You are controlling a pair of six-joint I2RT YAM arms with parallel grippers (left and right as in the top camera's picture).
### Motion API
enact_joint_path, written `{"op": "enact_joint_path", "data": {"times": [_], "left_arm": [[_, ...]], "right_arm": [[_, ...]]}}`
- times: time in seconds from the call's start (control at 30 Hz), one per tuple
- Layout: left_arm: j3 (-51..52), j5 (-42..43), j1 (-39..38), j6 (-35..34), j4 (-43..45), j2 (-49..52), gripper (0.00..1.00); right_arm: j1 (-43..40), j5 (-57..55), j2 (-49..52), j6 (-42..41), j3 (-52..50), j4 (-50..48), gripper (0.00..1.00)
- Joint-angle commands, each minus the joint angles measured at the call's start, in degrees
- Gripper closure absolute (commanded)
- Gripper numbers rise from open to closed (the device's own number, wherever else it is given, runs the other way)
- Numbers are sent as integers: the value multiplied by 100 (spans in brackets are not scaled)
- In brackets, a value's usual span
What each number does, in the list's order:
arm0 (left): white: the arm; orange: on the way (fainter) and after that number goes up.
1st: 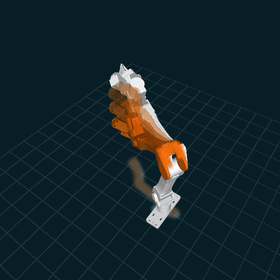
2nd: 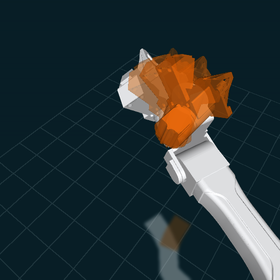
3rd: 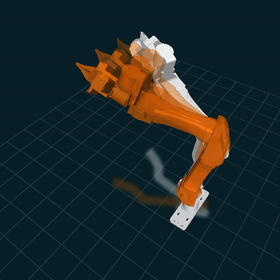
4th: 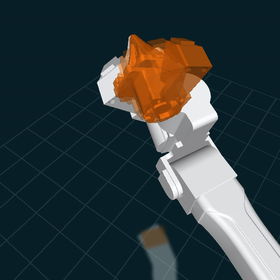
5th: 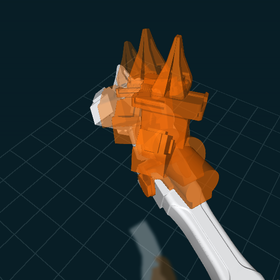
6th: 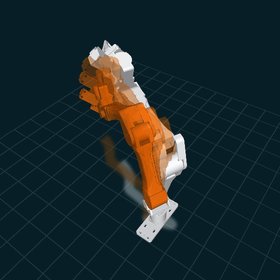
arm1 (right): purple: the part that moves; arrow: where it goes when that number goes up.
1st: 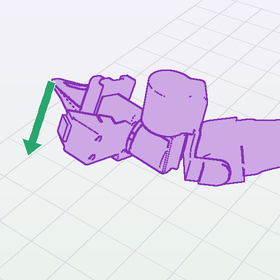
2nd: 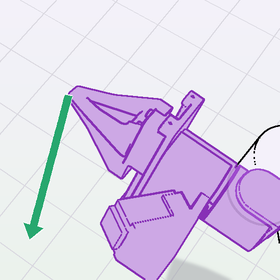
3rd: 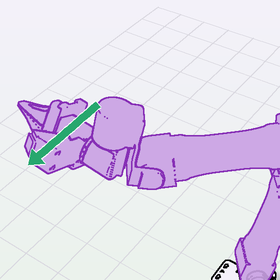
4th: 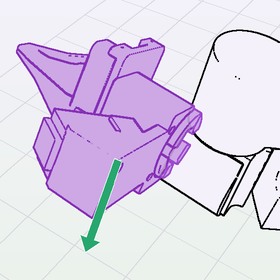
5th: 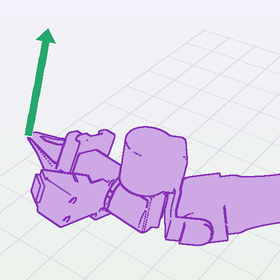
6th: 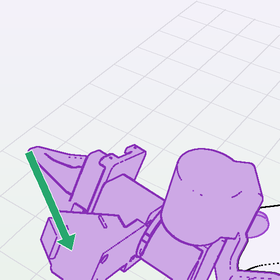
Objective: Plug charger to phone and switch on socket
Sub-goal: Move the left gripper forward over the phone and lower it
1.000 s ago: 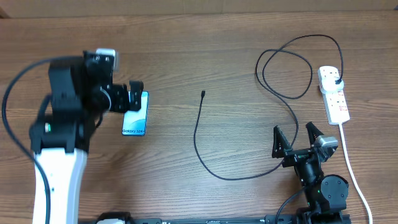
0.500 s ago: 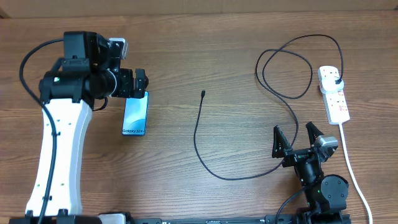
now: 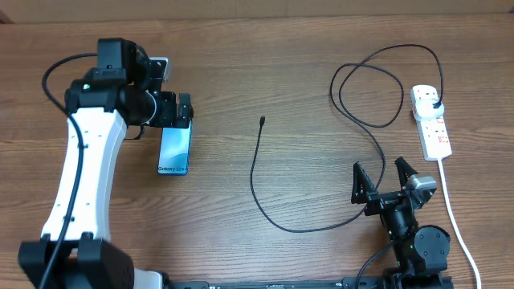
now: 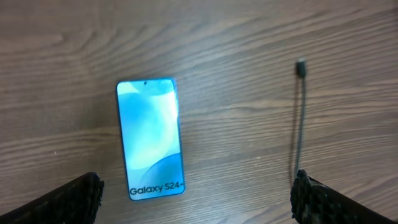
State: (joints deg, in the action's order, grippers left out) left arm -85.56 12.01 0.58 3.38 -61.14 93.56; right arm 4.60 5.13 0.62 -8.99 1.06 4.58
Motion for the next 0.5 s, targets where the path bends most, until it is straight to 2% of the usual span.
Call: {"op": "enact_joint_path", "data": {"times": [0.0, 0.47], "left_arm": [[-129, -260, 13, 90, -87, 374, 0], [-127, -763, 9, 7, -188, 1482, 0]], "right_arm": [[33, 7, -46, -13, -61, -20, 0], [33, 7, -46, -13, -61, -20, 0]]}}
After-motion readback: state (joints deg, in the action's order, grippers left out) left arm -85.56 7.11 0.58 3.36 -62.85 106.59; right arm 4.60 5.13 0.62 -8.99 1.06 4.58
